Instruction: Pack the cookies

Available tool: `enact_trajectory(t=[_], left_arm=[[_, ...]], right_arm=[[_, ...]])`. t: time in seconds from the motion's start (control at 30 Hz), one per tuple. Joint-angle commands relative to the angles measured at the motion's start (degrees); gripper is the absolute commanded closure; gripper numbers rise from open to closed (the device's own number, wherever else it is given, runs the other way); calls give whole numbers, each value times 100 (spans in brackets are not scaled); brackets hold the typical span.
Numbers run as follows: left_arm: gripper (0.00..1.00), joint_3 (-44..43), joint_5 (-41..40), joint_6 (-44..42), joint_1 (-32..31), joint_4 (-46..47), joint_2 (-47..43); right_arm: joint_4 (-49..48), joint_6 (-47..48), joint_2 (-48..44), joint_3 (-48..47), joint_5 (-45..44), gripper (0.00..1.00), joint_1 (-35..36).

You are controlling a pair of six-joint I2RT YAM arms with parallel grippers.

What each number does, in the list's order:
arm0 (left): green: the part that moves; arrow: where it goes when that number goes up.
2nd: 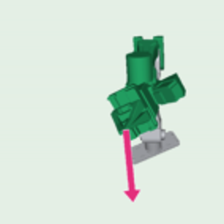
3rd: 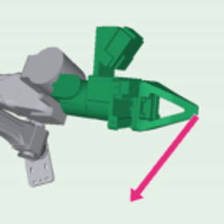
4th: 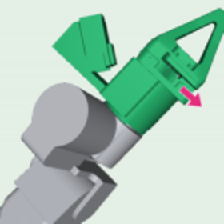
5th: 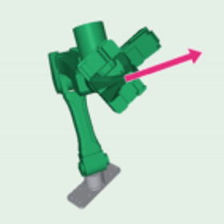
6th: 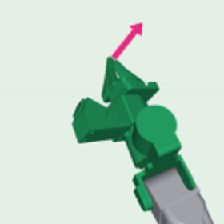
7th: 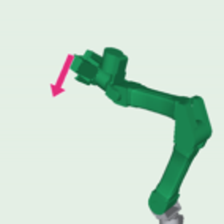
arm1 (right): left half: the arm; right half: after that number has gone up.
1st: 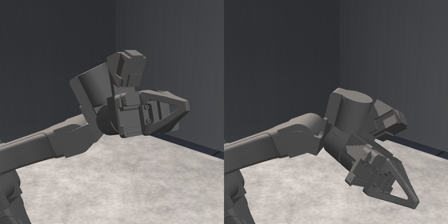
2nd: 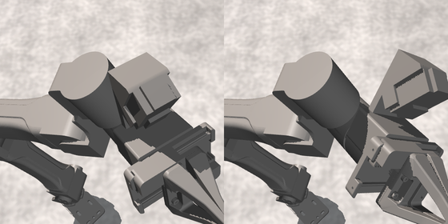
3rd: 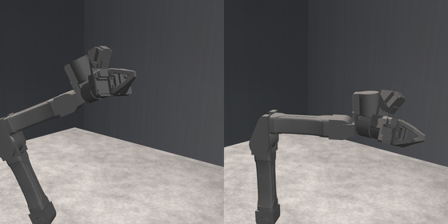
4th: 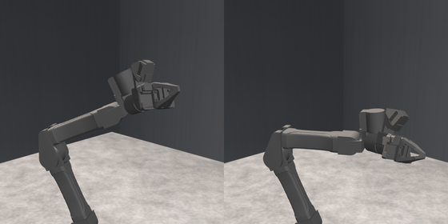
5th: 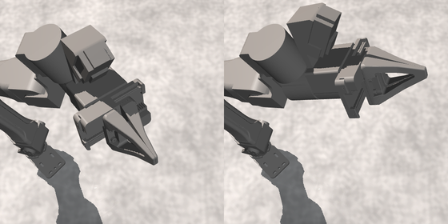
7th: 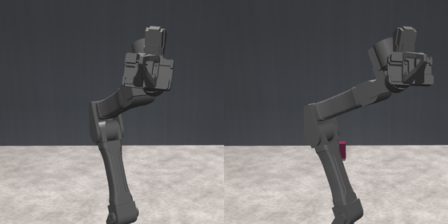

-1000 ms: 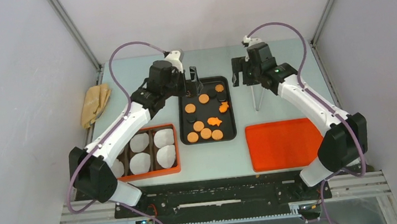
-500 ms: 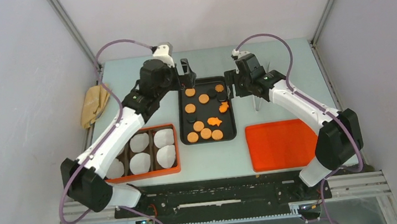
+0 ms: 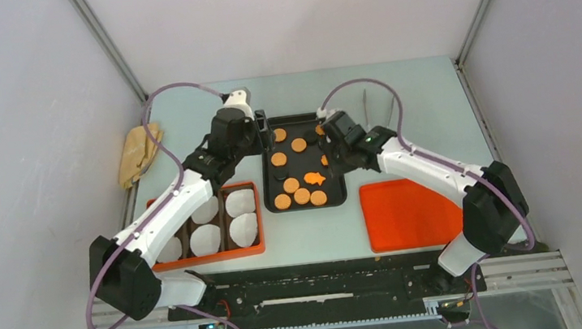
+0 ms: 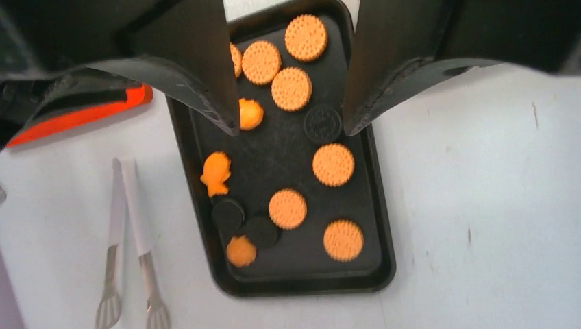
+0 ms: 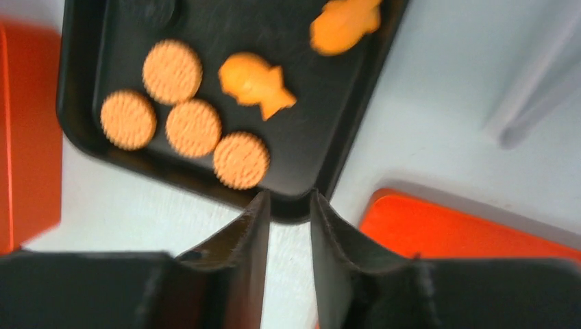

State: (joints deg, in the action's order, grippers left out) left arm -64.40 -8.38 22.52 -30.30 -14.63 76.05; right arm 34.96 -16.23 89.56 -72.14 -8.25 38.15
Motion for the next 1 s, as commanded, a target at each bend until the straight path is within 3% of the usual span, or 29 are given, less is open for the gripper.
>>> enact_trajectory(t=[0.0,0.07,0.17,0.33,0.5,0.97], left_arm=[[49,339,-5,179,7,3,-311],[72,366,13,159,7,-72,-288],[98,374,8,134,11,-165,-254],[100,422,-35,138,7,-207,-248],[100,433,-140,96,7,-322,-307],[100,311,-570,76,6,-843,-428]], right_arm=[[-32,-488,-78,220,124,72,642],[13,-617,53,224,138,97,931],[61,-695,229,235,166,100,1357],[47,-789,637,274,275,100,1859],[-154,-875,1074,284,334,100,1929],[-548,-587,1759,9,734,100,512]])
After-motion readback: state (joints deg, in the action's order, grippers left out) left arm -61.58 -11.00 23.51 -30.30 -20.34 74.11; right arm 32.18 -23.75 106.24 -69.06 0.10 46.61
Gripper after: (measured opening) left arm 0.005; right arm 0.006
